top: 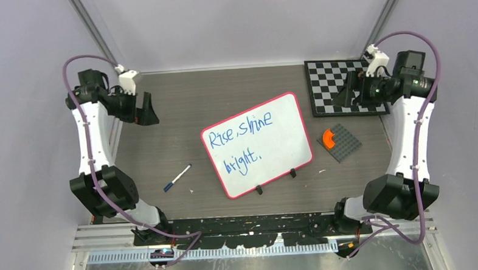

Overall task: Write a sentence on the whiteboard
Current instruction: Reset both arms

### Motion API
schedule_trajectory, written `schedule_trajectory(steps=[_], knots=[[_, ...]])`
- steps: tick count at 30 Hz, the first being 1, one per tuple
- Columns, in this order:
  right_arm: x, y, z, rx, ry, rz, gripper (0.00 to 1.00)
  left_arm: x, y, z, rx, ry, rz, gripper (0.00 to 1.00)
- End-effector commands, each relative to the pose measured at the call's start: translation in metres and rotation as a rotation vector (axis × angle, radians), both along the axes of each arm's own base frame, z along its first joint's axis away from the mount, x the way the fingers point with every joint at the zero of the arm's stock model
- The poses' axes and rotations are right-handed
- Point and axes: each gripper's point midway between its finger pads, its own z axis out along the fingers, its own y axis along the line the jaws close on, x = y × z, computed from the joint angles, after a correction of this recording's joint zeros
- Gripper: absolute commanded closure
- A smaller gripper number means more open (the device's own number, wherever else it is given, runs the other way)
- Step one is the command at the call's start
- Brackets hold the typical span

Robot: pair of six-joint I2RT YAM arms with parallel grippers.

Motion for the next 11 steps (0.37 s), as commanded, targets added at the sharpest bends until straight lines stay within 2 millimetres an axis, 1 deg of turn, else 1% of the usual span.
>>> schedule_trajectory(steps=[1, 3, 5, 6, 8, 11], knots=[[0.014, -0.034, 0.007, -0.037, -0.040, -0.019, 0.10, 0.015, 0.012, 0.009, -0.235, 0.000, 0.155, 0.00], [0.020, -0.049, -0.006, -0.052, -0.017, -0.048, 0.10, 0.020, 0.025, 0.002, -0.255, -0.004, 0.218, 0.00], [0.025, -0.060, -0.022, -0.055, 0.010, -0.066, 0.10, 0.023, 0.035, -0.008, -0.236, -0.006, 0.268, 0.00], [0.026, -0.064, -0.032, -0.047, 0.031, -0.072, 0.10, 0.024, 0.039, -0.014, -0.222, -0.007, 0.280, 0.00], [0.028, -0.068, -0.043, -0.023, 0.061, -0.081, 0.10, 0.023, 0.043, -0.024, -0.197, -0.004, 0.295, 0.00], [0.030, -0.074, -0.053, -0.024, 0.083, -0.087, 0.10, 0.020, 0.049, -0.033, -0.161, 0.013, 0.322, 0.00]])
